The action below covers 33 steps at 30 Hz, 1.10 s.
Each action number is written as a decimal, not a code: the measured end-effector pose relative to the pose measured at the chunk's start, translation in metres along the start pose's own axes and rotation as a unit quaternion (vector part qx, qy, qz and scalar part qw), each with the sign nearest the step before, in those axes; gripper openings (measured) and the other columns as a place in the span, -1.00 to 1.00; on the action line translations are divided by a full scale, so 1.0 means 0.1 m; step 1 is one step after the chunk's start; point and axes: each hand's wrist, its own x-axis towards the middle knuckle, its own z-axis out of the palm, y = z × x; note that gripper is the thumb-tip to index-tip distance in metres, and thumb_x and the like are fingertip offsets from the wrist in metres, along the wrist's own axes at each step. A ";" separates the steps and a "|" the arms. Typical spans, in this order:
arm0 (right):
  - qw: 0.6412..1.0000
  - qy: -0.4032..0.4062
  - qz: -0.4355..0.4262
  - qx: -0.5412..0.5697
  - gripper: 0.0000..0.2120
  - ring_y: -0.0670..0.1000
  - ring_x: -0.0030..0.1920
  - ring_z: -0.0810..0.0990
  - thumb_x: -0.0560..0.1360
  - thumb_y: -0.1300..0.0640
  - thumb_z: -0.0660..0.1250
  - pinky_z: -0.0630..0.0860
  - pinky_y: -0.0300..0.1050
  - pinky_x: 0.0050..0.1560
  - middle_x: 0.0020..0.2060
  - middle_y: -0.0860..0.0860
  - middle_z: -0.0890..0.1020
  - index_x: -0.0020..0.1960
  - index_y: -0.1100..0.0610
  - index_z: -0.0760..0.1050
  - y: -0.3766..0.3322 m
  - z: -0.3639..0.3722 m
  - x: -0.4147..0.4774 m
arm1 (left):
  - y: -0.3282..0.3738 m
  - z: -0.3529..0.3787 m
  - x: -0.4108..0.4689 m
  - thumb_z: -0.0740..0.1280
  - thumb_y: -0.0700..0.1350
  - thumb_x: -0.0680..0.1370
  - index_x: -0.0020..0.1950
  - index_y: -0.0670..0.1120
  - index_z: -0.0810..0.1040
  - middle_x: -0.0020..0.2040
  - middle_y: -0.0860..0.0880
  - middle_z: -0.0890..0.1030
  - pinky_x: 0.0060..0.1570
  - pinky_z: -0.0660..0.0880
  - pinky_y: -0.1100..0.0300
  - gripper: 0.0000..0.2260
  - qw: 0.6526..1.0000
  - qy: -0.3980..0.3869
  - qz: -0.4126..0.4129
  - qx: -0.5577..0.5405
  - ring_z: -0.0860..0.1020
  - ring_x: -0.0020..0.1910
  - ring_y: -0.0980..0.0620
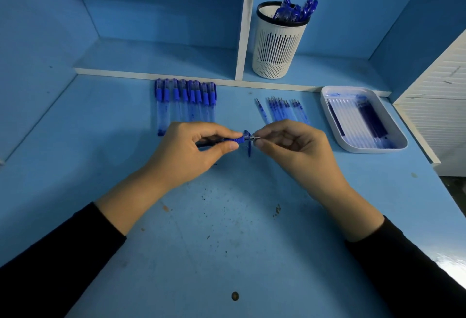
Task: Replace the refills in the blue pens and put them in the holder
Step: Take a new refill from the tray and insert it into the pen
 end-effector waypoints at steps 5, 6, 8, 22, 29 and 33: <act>0.995 -0.012 -0.033 -0.091 -0.98 -0.20 -0.32 0.59 0.47 0.24 0.44 0.42 -0.45 -0.21 -0.33 -0.11 0.66 -0.10 0.17 0.62 0.03 0.02 -0.01 | -0.01 0.02 -0.01 0.51 -0.21 0.43 0.04 -0.10 0.69 -0.07 0.14 0.68 -0.02 0.53 0.40 -0.80 1.000 -0.001 0.023 0.017 0.65 -0.10 0.27; 0.992 -0.008 -0.042 -0.116 -0.96 -0.22 -0.36 0.56 0.49 0.19 0.42 0.39 -0.48 -0.25 -0.36 -0.13 0.63 -0.13 0.16 0.62 0.03 0.02 -0.01 | -0.01 0.02 -0.01 0.52 -0.21 0.43 0.04 -0.10 0.69 -0.07 0.13 0.68 -0.01 0.53 0.39 -0.80 1.000 -0.002 0.026 0.017 0.66 -0.10 0.26; 0.987 -0.003 -0.055 -0.153 -0.89 -0.24 -0.36 0.54 0.51 0.11 0.39 0.37 -0.49 -0.25 -0.36 -0.11 0.63 -0.14 0.14 0.63 0.01 0.01 -0.02 | 0.00 0.02 0.00 0.52 -0.21 0.43 0.03 -0.09 0.69 -0.06 0.14 0.69 -0.01 0.54 0.38 -0.80 0.999 -0.005 0.028 0.020 0.66 -0.10 0.25; 0.989 -0.044 -0.084 -0.112 -0.88 -0.12 -0.16 0.63 0.47 0.31 0.42 0.46 -0.37 -0.03 -0.17 -0.05 0.66 0.00 0.22 0.58 -0.01 -0.03 -0.01 | 0.01 0.00 0.00 0.53 -0.23 0.42 0.03 -0.07 0.70 -0.07 0.15 0.69 -0.01 0.54 0.37 -0.80 1.000 -0.006 0.016 0.012 0.67 -0.11 0.24; 0.991 -0.037 -0.078 -0.099 -0.82 -0.07 -0.13 0.64 0.47 0.24 0.44 0.48 -0.33 -0.01 -0.14 0.01 0.68 0.06 0.19 0.59 0.00 -0.01 -0.01 | 0.00 0.00 0.00 0.53 -0.23 0.42 0.02 -0.08 0.70 -0.08 0.13 0.70 -0.01 0.55 0.36 -0.80 1.000 -0.008 0.016 0.014 0.67 -0.12 0.23; 0.982 -0.028 -0.098 -0.160 -0.95 -0.17 -0.21 0.61 0.50 0.23 0.42 0.44 -0.42 -0.09 -0.23 -0.07 0.66 -0.05 0.17 0.62 0.05 0.01 0.00 | 0.00 0.00 -0.01 0.53 -0.21 0.42 0.03 -0.05 0.69 -0.08 0.12 0.70 -0.02 0.55 0.36 -0.79 1.000 -0.011 0.019 0.019 0.67 -0.12 0.22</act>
